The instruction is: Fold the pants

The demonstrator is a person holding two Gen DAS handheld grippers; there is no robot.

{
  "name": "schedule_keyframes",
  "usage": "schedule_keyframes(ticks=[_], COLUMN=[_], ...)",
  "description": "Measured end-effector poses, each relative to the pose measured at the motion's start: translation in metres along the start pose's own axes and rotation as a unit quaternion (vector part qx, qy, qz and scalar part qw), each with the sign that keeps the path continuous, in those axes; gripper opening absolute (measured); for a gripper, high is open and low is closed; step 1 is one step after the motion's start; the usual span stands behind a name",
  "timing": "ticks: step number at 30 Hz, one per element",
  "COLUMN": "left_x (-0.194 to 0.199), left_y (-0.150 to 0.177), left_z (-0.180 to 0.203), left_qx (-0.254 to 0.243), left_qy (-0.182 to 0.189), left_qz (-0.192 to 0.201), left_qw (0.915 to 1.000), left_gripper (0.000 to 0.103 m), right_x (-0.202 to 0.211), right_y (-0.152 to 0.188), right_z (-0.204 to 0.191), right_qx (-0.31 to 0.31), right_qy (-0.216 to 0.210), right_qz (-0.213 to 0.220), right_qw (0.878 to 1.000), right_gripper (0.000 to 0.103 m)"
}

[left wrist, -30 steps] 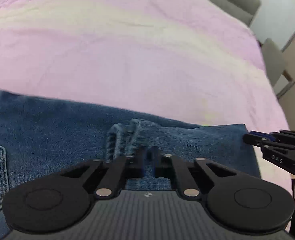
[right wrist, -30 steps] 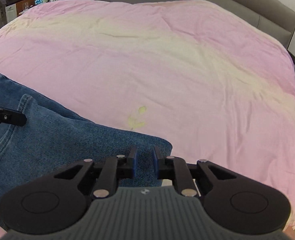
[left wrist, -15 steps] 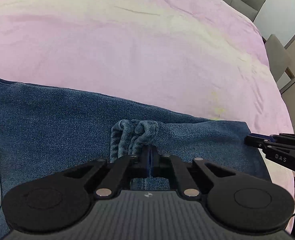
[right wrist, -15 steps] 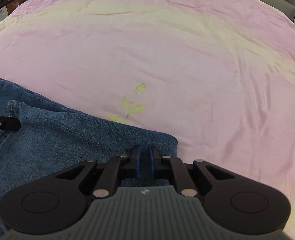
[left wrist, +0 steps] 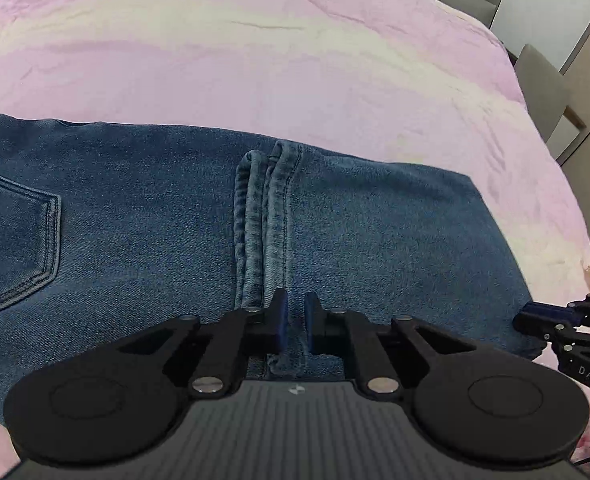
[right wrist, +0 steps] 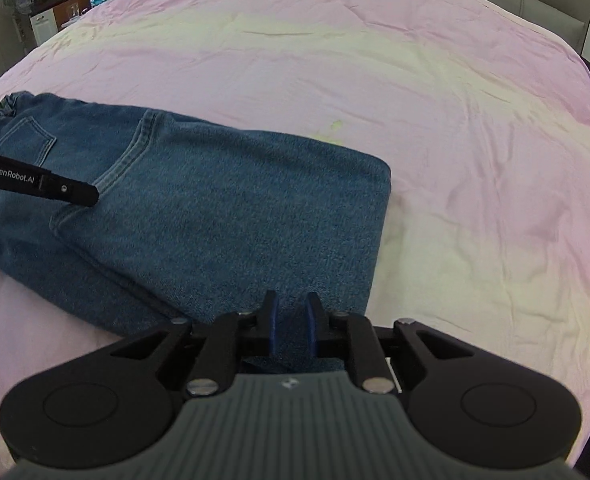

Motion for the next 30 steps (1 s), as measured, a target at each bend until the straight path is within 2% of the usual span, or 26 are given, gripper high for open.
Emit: schedule_keyframes(ticks=[3,8,11,13,16,20,23,25,30], left_x=[-0.009,-0.011,0.004,0.02,0.049,0.078,0.097,0.11,0.127], left_y=[0.004,0.003,0.005,0.008,0.011,0.007,0.003,0.004,0.014], left_z=[-0.007,-0.013,-0.016,-0.02,-0.035,-0.068,-0.089,-0.106,-0.169], left_qx=[0.01,0.019,0.035,0.044,0.057,0.091,0.104,0.132,0.228], left_qy=[-0.006,0.006,0.015,0.02,0.015,-0.005,-0.02,-0.034,-0.055], left_qz=[-0.007,0.0,0.012,0.019,0.043,0.042,0.04,0.052,0.064], left_qw=[0.9999,0.9998,0.9992,0.9987,0.9973,0.9949,0.9935,0.9893,0.97], left_gripper=[0.006,0.006,0.006,0.013,0.017,0.025,0.036,0.048,0.056], right_x=[-0.021,-0.042,-0.042,-0.04,-0.028,-0.007,0.007,0.012,0.011], right_y=[0.006,0.005,0.003,-0.001,-0.003,-0.015,-0.031,-0.044,-0.068], right_z=[-0.001,-0.003,-0.007,-0.008,-0.012,-0.03,-0.053,-0.07,-0.107], right_qx=[0.015,0.031,0.043,0.047,0.053,0.084,0.127,0.15,0.183], right_qy=[-0.004,-0.001,0.009,0.013,0.027,0.025,0.016,0.012,0.004], right_qz=[-0.026,-0.04,-0.045,-0.046,-0.036,-0.006,0.02,0.03,0.049], right_qw=[1.0,0.999,0.998,0.998,0.998,0.996,0.992,0.988,0.982], right_gripper=[0.011,0.011,0.011,0.011,0.011,0.01,0.011,0.012,0.012])
Point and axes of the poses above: each gripper's, at about its wrist camera, not at the fingertips, and x roughly against the way its jaws point, z to its right, y to its underside, the point moved 4 cm from there along -x, roughly the way its jaws point, and after that the axes turned 6 degrees about -z, right-handed, at the moved point
